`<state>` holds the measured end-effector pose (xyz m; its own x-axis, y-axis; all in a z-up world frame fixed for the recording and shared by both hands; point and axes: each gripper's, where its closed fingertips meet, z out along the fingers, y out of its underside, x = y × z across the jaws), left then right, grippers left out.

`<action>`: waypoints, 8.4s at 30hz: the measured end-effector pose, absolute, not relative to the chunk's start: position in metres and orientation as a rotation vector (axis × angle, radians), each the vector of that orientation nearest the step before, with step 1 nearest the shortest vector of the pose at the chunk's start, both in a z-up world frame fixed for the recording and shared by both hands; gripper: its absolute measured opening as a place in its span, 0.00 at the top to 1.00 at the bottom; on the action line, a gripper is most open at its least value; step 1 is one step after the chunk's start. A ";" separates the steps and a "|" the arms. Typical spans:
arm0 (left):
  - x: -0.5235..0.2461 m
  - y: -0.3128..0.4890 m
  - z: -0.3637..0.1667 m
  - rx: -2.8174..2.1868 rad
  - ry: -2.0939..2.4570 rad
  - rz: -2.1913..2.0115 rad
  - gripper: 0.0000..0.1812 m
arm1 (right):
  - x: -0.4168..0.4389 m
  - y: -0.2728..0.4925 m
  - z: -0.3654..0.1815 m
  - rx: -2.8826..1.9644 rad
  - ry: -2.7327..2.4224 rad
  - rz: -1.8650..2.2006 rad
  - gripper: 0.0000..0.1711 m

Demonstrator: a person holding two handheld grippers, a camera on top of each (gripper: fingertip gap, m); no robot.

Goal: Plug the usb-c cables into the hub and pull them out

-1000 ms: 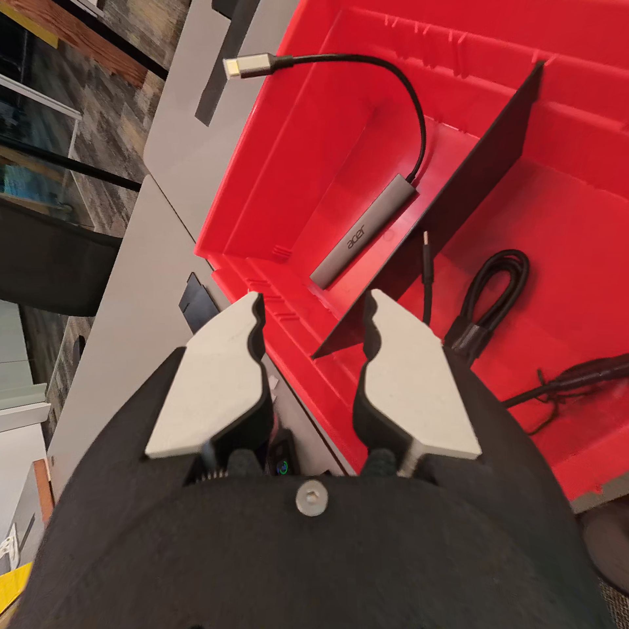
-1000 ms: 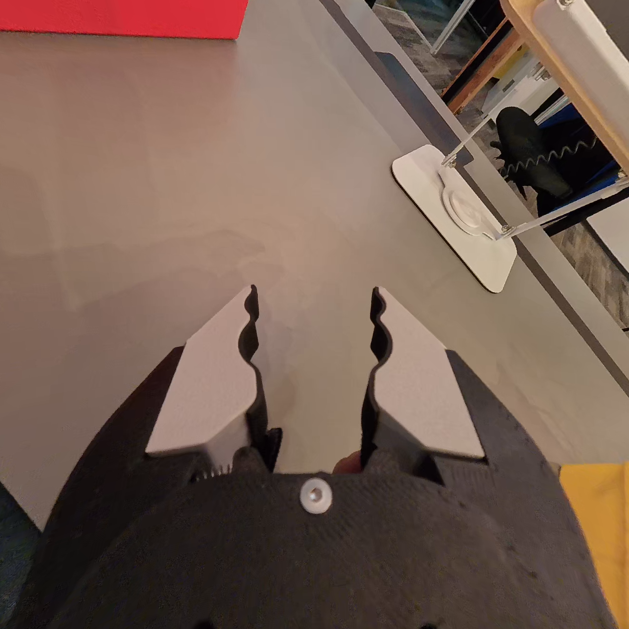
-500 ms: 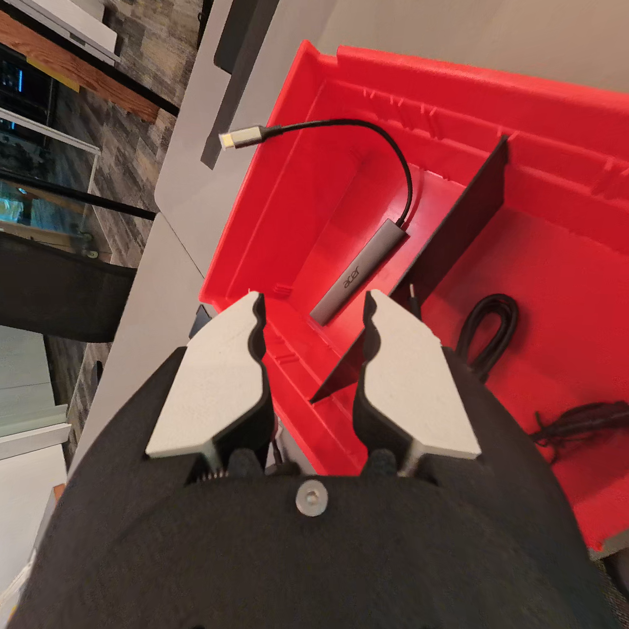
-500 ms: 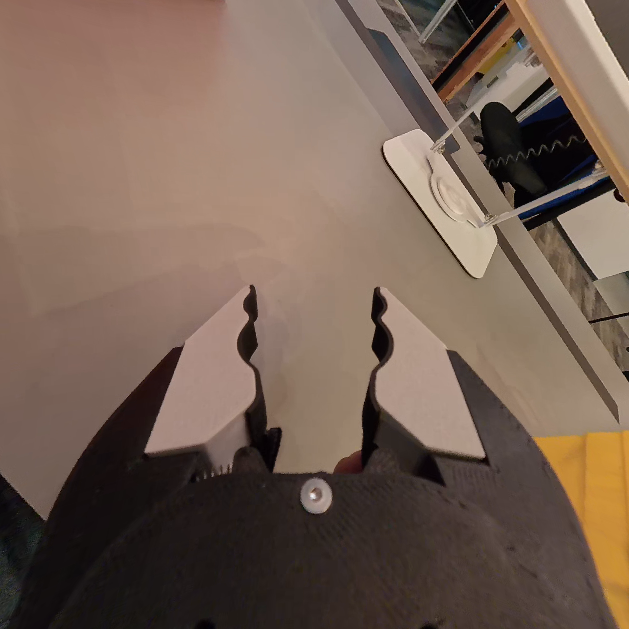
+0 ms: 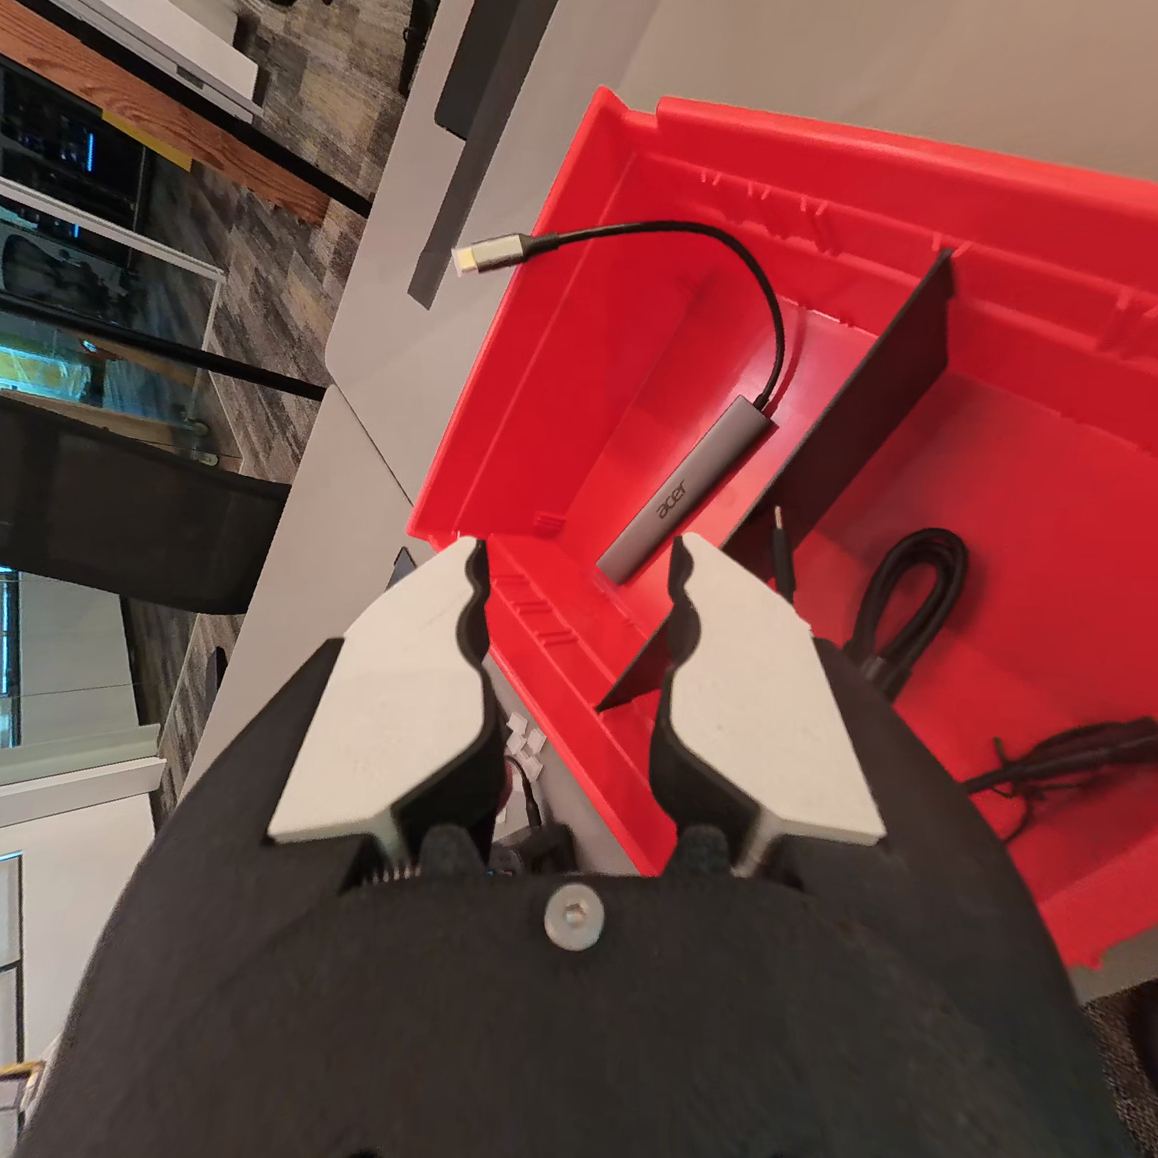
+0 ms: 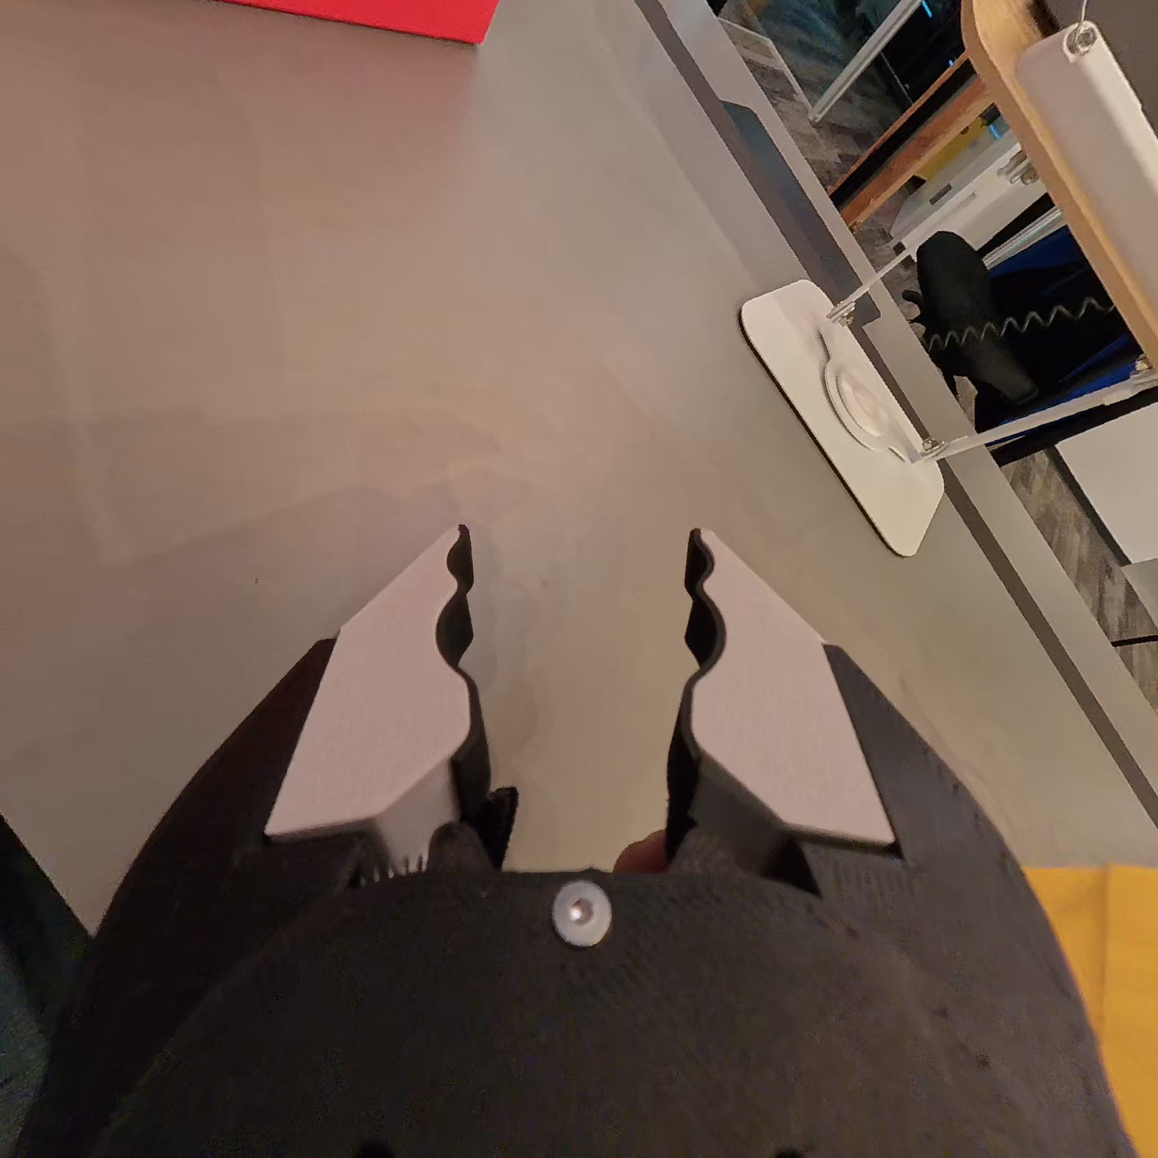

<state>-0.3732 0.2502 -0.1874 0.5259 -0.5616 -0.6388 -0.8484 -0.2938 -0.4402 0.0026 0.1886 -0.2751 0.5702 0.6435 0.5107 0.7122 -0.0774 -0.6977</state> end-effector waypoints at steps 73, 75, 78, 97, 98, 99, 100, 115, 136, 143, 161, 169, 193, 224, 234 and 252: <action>-0.373 0.302 -0.313 -2.355 1.988 0.312 0.87 | -0.051 0.188 -0.277 -1.770 -1.202 0.250 0.61; -0.373 0.305 -0.302 -2.307 1.971 0.358 0.88 | -0.051 0.188 -0.277 -1.771 -1.201 0.252 0.61; -0.369 0.304 -0.280 -2.274 1.905 0.345 0.88 | -0.053 0.186 -0.278 -1.769 -1.209 0.253 0.61; -0.212 0.282 -0.171 -1.857 1.905 0.324 0.88 | -0.060 0.176 -0.253 -1.660 -1.220 0.245 0.65; -0.195 0.283 -0.175 -1.868 1.911 0.324 0.88 | -0.061 0.174 -0.250 -1.638 -1.225 0.251 0.66; -0.178 0.283 -0.180 -1.878 1.932 0.325 0.88 | -0.062 0.173 -0.248 -1.627 -1.231 0.253 0.67; -0.161 0.283 -0.188 -1.872 1.964 0.318 0.88 | -0.061 0.172 -0.248 -1.629 -1.236 0.248 0.68; -0.052 0.272 -0.308 -1.931 2.226 0.071 0.82 | -0.060 0.163 -0.283 -1.745 -1.353 0.273 0.67; -0.377 0.166 -0.265 -2.520 1.589 0.436 0.68 | -0.074 0.150 -0.281 -1.743 -1.380 0.338 0.67; -0.389 0.175 -0.311 -2.581 1.583 0.506 0.90 | -0.068 0.153 -0.280 -1.750 -1.372 0.307 0.67; -0.301 0.200 -0.078 -1.945 1.327 0.588 0.97 | -0.086 0.125 -0.267 -1.626 -1.505 0.353 0.71; -0.122 0.232 -0.106 -1.698 1.710 0.357 0.97 | -0.097 0.101 -0.274 -1.506 -1.669 0.313 0.71; 0.025 0.239 -0.270 -1.727 2.048 -0.154 0.77 | -0.087 0.089 -0.300 -1.544 -1.803 0.349 0.70; -0.077 0.277 -0.319 -2.023 2.067 0.120 0.78 | -0.079 0.117 -0.280 -1.604 -1.623 0.320 0.70; -0.064 0.271 -0.324 -2.151 2.055 -0.259 0.88 | -0.079 0.118 -0.278 -1.614 -1.603 0.347 0.70; -0.066 0.237 -0.246 -2.034 1.636 -0.228 0.89 | -0.050 0.185 -0.238 -1.912 -0.724 0.904 0.72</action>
